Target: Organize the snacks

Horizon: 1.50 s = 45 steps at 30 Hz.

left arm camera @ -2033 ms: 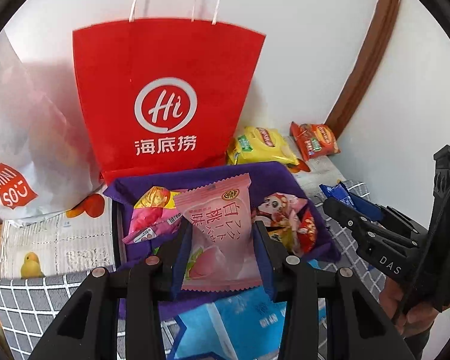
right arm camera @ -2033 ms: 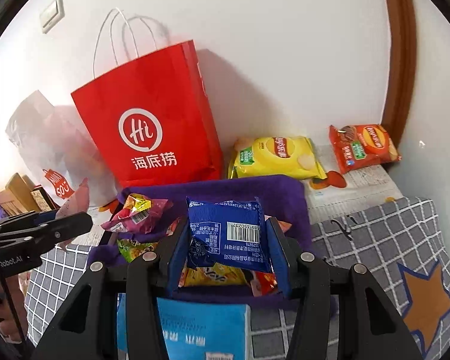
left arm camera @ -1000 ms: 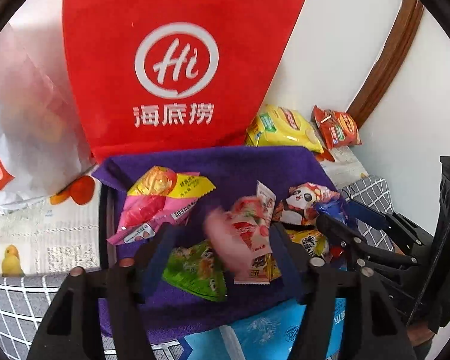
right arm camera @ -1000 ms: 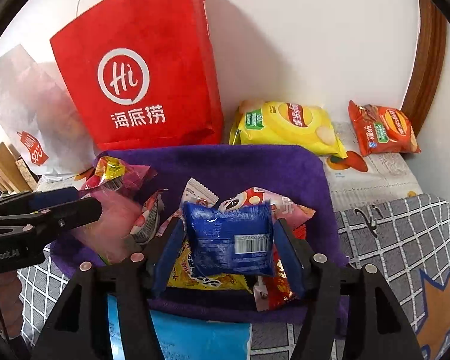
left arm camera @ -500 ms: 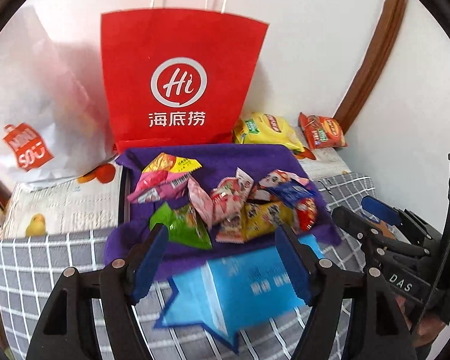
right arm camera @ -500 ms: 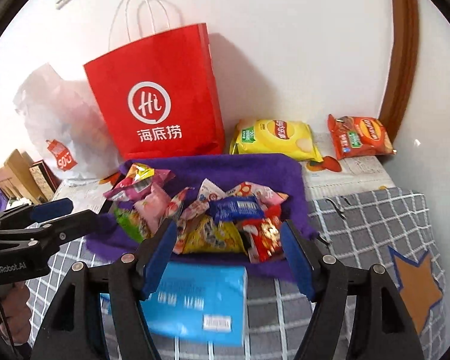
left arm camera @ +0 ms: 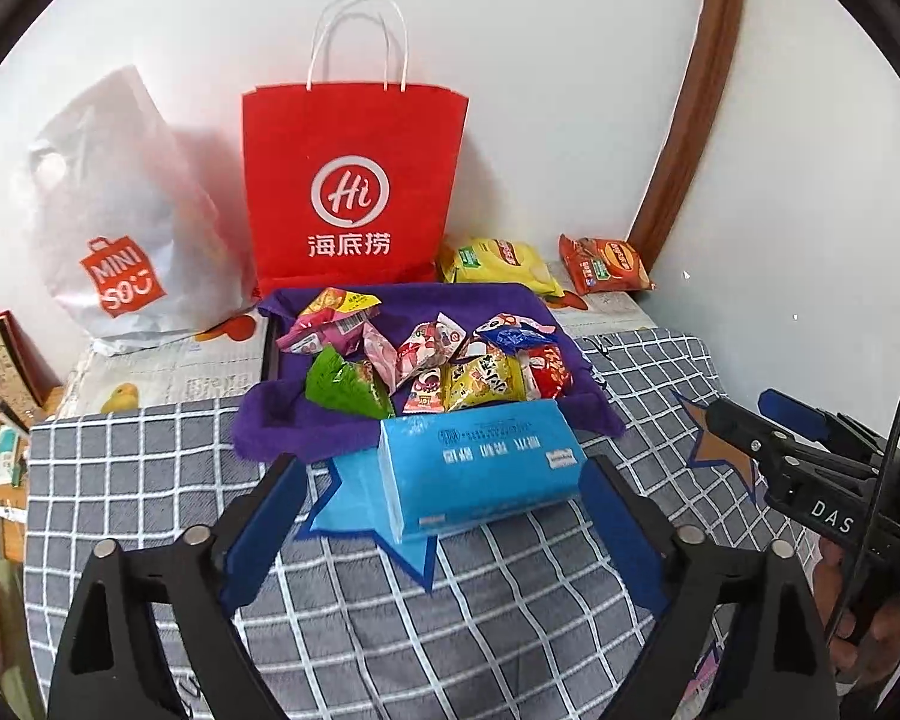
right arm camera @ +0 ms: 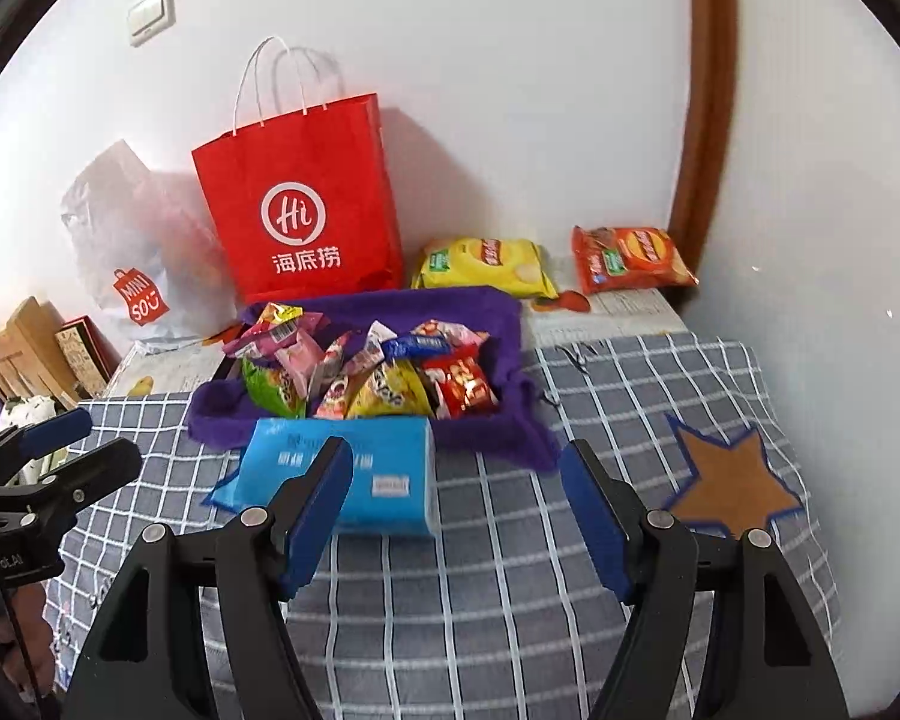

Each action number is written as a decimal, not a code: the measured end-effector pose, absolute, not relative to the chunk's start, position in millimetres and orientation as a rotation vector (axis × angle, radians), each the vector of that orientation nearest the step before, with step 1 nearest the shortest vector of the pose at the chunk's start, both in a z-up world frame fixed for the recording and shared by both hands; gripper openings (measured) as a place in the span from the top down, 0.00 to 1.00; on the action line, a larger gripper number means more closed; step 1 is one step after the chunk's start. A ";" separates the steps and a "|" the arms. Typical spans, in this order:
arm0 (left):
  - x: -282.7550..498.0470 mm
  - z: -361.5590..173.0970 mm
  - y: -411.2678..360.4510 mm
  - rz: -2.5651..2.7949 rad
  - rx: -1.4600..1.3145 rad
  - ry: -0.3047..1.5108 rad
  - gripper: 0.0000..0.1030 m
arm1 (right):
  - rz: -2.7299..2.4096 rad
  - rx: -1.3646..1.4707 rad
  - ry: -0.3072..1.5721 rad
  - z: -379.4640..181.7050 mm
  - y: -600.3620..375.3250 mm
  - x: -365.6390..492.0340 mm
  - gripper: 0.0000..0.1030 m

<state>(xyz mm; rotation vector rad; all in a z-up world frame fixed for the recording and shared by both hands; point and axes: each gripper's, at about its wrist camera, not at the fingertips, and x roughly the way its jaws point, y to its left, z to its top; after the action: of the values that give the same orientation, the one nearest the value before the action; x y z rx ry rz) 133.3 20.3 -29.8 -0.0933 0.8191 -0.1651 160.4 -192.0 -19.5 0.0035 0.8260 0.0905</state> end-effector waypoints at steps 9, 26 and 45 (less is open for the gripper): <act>103.7 -23.6 12.9 -0.156 -0.081 0.790 0.04 | 0.065 0.005 0.775 -7.6 -196.2 122.1 0.06; 97.6 -24.3 18.0 -0.144 -0.095 0.789 0.04 | 0.082 0.018 0.777 -8.1 -192.1 109.0 0.06; 95.3 -23.8 18.7 -0.134 -0.091 0.787 0.04 | 0.091 0.023 0.776 -8.2 -188.7 106.4 0.06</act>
<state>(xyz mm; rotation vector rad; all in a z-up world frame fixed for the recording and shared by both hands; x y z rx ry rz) 95.3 18.7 -23.8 -0.0911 0.7875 -0.1344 106.4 -188.7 -8.2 0.0228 0.7756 0.0905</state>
